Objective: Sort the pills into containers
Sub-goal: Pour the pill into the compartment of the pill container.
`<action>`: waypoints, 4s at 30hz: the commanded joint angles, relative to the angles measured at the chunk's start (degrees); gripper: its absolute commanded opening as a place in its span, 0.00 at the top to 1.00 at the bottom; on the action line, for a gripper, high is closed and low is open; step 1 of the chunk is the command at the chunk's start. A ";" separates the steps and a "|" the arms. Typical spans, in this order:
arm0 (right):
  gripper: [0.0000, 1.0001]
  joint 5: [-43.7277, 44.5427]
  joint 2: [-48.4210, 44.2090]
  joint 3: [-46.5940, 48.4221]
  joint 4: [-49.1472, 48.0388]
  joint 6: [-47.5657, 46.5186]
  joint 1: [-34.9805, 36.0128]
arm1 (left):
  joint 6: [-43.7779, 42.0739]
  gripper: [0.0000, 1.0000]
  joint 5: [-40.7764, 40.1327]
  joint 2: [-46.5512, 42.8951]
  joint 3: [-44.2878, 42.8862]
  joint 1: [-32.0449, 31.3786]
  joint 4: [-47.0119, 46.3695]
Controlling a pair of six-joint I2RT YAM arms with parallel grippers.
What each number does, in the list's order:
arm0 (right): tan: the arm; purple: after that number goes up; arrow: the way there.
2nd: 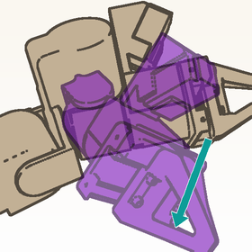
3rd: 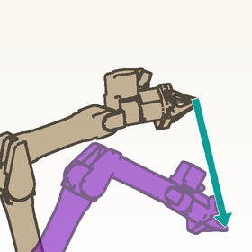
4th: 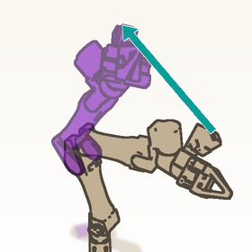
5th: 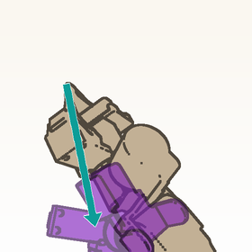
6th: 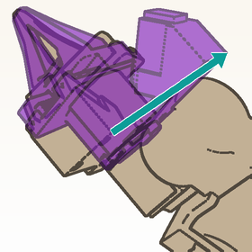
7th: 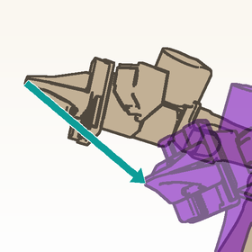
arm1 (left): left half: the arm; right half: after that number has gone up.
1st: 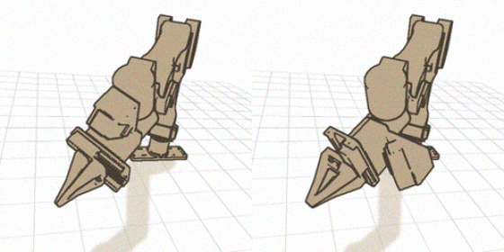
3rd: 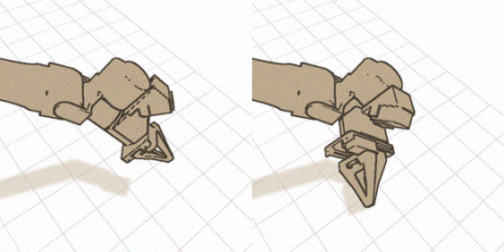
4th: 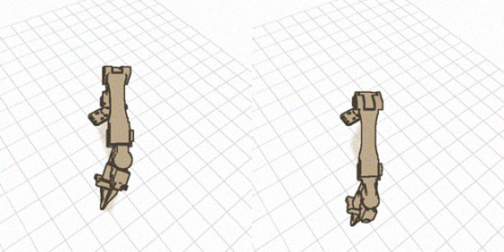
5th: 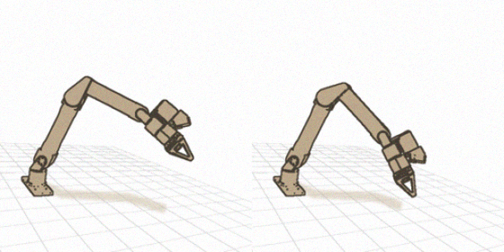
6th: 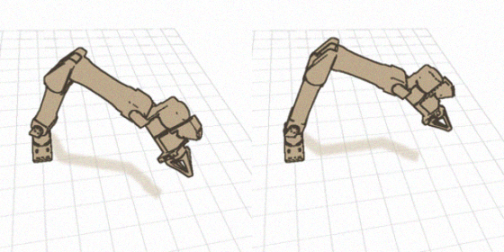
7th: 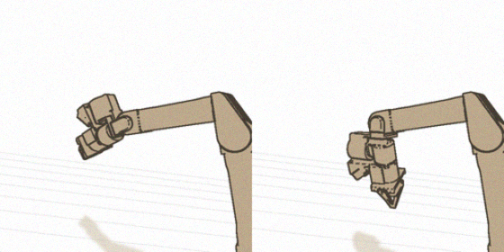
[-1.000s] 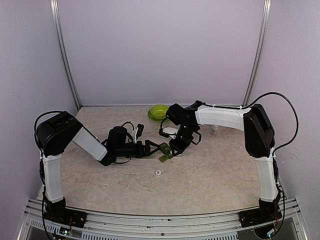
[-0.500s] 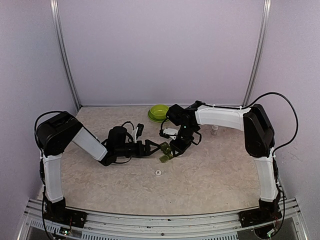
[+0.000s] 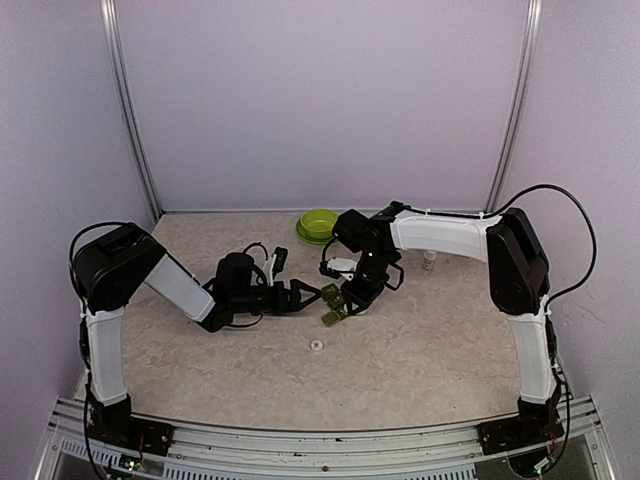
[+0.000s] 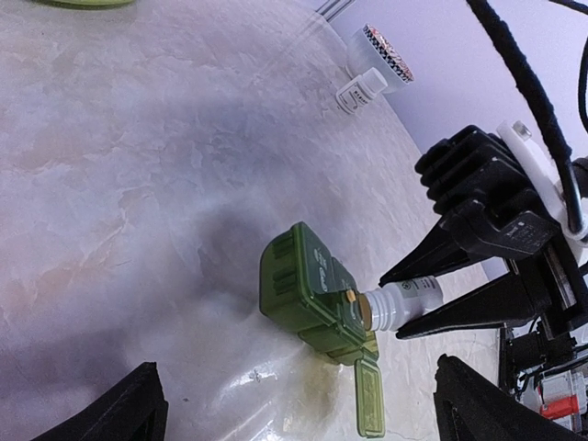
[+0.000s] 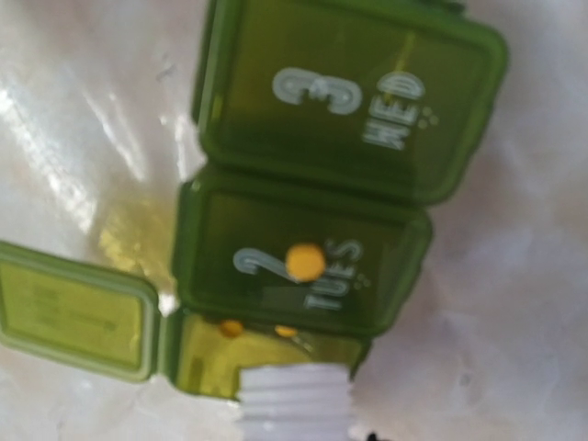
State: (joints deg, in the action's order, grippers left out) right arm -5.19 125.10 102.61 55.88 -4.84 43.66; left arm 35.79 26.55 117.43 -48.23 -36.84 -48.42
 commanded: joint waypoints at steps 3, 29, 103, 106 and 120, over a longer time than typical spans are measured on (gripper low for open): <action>0.83 0.50 -1.69 2.19 0.78 -0.22 -0.04 | -0.28 0.01 0.59 0.78 0.24 0.00 -1.38; 0.83 1.04 1.84 3.36 3.86 -1.30 0.63 | -0.28 0.01 0.70 0.79 0.24 -0.05 -1.41; 0.78 2.80 2.87 6.84 6.65 -2.37 1.65 | -0.04 0.52 13.71 14.52 -12.61 0.20 -11.65; 0.78 2.80 2.71 6.75 6.72 -2.40 1.67 | 0.20 0.53 13.83 14.64 -12.33 -0.10 -11.70; 0.78 3.90 0.00 3.10 6.82 -2.10 1.65 | 0.34 0.49 12.73 14.51 -11.70 -0.63 -11.60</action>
State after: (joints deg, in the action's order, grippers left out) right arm -2.11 127.55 107.07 61.84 -7.03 44.88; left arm 36.14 39.38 131.04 -60.16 -37.10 -59.51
